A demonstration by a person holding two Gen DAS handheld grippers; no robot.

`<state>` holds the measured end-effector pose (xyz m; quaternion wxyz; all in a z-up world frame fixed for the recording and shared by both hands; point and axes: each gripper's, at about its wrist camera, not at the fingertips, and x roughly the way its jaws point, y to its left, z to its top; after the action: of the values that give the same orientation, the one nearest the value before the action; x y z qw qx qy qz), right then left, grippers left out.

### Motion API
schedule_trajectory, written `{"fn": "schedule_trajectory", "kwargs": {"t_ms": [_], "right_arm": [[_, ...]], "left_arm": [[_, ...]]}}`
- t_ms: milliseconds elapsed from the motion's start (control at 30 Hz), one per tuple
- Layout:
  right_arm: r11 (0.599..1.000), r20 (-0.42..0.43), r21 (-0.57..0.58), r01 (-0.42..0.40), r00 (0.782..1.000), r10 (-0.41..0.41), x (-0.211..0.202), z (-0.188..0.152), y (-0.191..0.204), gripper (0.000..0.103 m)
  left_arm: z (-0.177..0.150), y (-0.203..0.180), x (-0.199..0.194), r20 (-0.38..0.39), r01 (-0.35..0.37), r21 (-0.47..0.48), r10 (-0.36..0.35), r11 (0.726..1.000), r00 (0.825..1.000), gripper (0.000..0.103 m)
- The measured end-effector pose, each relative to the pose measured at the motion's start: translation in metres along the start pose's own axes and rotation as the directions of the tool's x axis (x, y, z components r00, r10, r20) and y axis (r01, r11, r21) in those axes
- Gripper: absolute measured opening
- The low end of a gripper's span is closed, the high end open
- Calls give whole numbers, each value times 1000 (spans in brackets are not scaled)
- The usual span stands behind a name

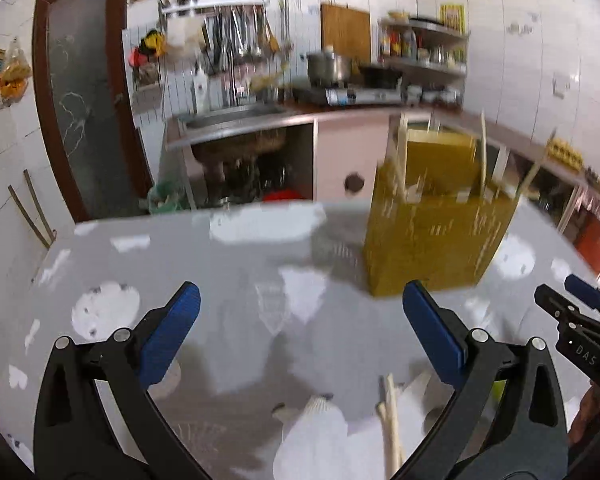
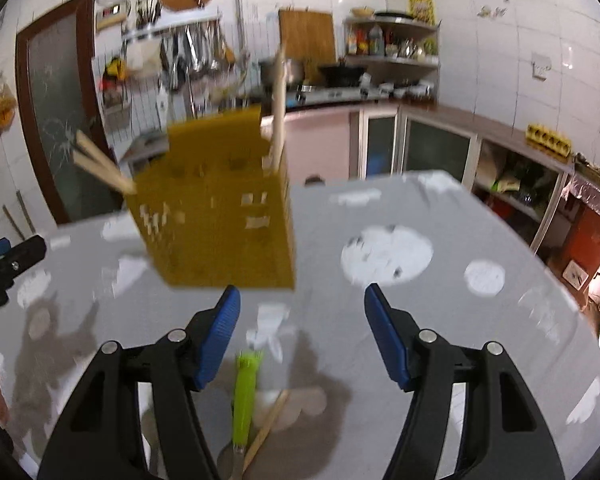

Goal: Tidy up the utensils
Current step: 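Grasp a wooden chopstick with the left tool while the right tool grasps the green frog-handled fork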

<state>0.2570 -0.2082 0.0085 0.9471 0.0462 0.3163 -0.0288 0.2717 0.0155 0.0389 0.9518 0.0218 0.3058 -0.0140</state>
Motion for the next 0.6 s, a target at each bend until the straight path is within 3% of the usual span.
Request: {"fn": "schedule_trajectory", "kwargs": {"t_ms": [200,367,433,600], "right_arm": [[1000,-87,-10,6,996,-7,25,-21,10,64],[1000,-139,-24,-9,990,5,36,-27,19,60],[999,-165,-25,-21,986,16,41,-28,22,48],[999,-223,-9,-36,974,33,55,-32,24,34]], "left_arm": [[-38,-4,32,-120,-11,16,13,1000,993,98],[-51,-2,47,-177,3,-13,-5,1000,984,98],[-53,-3,49,-183,4,-22,-8,1000,983,98],[-53,-7,49,-188,15,-28,-20,999,982,98]]}}
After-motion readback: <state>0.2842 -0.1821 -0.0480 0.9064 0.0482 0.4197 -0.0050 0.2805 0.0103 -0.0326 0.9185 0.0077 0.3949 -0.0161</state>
